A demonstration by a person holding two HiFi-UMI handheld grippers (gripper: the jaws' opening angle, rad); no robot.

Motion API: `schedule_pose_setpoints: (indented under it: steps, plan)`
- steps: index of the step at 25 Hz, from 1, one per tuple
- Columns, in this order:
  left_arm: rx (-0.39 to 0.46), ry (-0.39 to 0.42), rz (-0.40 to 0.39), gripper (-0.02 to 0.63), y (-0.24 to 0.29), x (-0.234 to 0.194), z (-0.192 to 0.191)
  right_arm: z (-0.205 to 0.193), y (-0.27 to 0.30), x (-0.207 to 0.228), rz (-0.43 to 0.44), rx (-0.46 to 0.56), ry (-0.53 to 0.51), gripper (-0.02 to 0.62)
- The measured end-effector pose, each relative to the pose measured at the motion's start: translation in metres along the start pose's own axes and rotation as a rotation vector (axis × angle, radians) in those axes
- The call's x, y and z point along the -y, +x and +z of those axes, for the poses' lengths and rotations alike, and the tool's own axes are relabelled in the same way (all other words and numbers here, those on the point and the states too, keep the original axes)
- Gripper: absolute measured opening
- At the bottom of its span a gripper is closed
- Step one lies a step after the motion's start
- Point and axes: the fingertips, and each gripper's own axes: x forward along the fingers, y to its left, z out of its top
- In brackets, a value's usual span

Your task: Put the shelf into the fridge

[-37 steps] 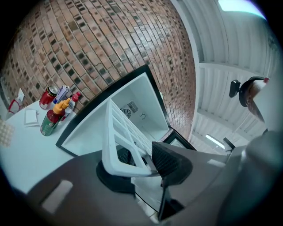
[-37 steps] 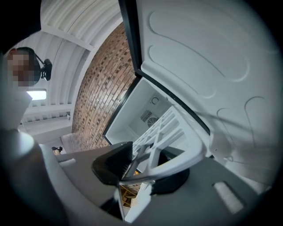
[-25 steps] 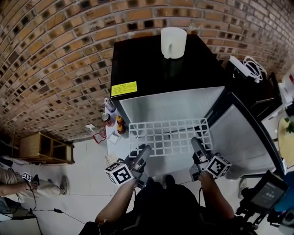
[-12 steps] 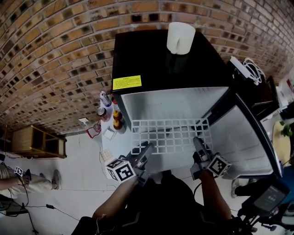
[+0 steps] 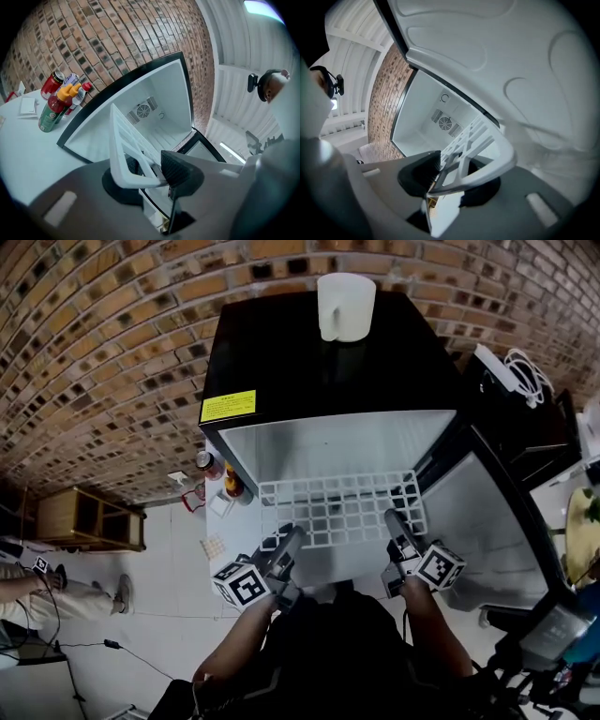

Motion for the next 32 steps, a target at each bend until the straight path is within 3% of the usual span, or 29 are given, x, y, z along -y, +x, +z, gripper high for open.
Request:
schedule_pose_setpoints:
  steps: [11,18,32]
  plan:
    - [0.007,0.003,0.051,0.110,0.009,-0.015,0.007,0.001,0.017,0.010,-0.008,-0.008,0.000,0.130]
    - [0.006,-0.008,0.024,0.110,0.012,-0.018,0.006,0.002,0.019,0.013,-0.012,0.009,-0.004,0.130]
    - [0.000,-0.015,0.044,0.103,0.016,-0.016,0.009,0.008,0.030,0.013,-0.069,0.039,0.039,0.124]
